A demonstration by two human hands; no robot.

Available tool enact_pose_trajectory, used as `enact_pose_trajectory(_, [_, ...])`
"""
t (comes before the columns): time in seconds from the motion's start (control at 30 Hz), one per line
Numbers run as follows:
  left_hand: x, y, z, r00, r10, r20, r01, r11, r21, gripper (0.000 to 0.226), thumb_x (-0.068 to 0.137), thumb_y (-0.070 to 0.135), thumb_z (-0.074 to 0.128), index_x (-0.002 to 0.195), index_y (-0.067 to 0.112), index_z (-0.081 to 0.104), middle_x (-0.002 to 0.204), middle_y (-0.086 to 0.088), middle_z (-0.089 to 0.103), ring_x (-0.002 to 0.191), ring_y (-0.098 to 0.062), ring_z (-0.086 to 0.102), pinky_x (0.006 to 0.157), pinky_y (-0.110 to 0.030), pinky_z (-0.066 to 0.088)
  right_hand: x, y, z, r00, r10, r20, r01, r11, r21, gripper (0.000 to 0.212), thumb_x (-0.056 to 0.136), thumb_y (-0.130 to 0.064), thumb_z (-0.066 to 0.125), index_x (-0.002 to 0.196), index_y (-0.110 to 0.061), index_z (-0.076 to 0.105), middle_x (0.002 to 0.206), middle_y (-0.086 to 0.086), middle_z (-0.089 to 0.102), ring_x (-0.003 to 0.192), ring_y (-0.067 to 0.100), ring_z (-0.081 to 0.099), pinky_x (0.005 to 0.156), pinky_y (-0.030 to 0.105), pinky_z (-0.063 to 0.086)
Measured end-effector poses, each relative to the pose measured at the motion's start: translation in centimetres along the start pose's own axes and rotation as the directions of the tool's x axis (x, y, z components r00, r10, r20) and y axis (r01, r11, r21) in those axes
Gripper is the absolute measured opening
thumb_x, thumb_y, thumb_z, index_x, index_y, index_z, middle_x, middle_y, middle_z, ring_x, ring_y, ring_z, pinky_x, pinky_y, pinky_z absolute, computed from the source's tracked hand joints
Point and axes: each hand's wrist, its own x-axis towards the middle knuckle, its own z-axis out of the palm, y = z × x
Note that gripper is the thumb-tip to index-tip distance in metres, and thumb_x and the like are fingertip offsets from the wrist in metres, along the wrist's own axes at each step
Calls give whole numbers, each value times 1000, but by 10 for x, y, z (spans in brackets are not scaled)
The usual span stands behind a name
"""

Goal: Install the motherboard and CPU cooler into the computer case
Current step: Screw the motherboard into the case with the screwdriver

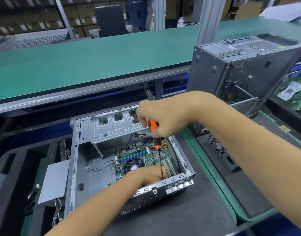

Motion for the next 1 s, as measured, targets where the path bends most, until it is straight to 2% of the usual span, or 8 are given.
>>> enact_pose_trajectory(0.2, [2, -4, 3, 998, -57, 20, 58, 998, -28, 27, 79, -9, 52, 58, 4, 41, 52, -6, 29, 57, -18, 32, 54, -27, 27, -1, 9, -3, 979, -66, -192, 88, 990, 108, 13, 88, -31, 69, 82, -21, 64, 66, -7, 65, 55, 7, 61, 48, 15, 43])
enact_pose_trajectory(0.3, [2, -4, 2, 999, -37, 13, 38, 997, -64, 18, 80, -12, 50, 62, -7, 54, 49, 2, 30, 49, -11, 28, 48, -19, 28, 6, 15, 7, 956, 38, -292, -47, 999, -22, 37, 91, -37, 56, 63, -13, 53, 53, -2, 51, 44, 17, 43, 43, 26, 34])
enact_pose_trajectory(0.43, [-2, 0, -1, 1000, 22, 0, -22, 998, -58, 14, 80, -14, 51, 67, -16, 55, 54, -23, 34, 51, -14, 28, 42, -8, 24, 0, 17, 5, 994, -6, -112, 22, 989, 146, 7, 86, -24, 61, 89, -20, 56, 79, -1, 62, 59, 15, 61, 54, 29, 47])
enact_pose_trajectory(0.5, [-2, 0, 0, 999, 45, 5, -45, 998, -45, 14, 81, -12, 51, 68, -17, 56, 59, -24, 37, 59, -17, 33, 44, -10, 23, -5, 21, 0, 998, -65, -17, 67, 952, 298, 17, 86, -12, 61, 100, -19, 55, 86, 4, 66, 58, 15, 63, 52, 30, 49])
enact_pose_trajectory(0.6, [1, -1, 1, 1000, 15, 6, -15, 998, -55, 13, 81, -11, 50, 71, -15, 57, 58, -10, 36, 56, -15, 33, 56, -23, 34, 0, 20, 5, 989, -77, -123, 113, 941, 318, 12, 87, -24, 70, 90, -17, 61, 78, 5, 71, 53, 18, 65, 48, 26, 50])
enact_pose_trajectory(0.73, [-1, -1, 1, 1000, -3, 8, 4, 998, -63, 15, 82, -10, 51, 68, -14, 55, 51, -10, 35, 48, -6, 28, 41, -7, 25, 7, 20, 18, 957, -40, -288, 96, 978, 183, 28, 82, -41, 72, 83, -17, 58, 68, -2, 64, 53, 14, 64, 49, 26, 48])
enact_pose_trajectory(0.9, [-1, -2, -1, 999, 37, 25, -35, 997, -69, 16, 81, -10, 54, 66, -16, 55, 56, -20, 35, 47, -4, 24, 41, -6, 24, -1, 28, 10, 993, -110, -34, 111, 852, 512, 25, 86, -8, 67, 103, -19, 52, 98, 7, 68, 61, 19, 69, 56, 23, 53])
enact_pose_trajectory(1.0, [0, -2, 0, 999, 30, 25, -28, 997, -68, 14, 80, -12, 53, 67, -16, 55, 59, -26, 36, 48, -6, 25, 40, -6, 23, 3, 28, 15, 987, -62, -146, 124, 877, 464, 26, 83, -21, 77, 97, -17, 55, 81, 7, 69, 54, 19, 68, 48, 23, 52])
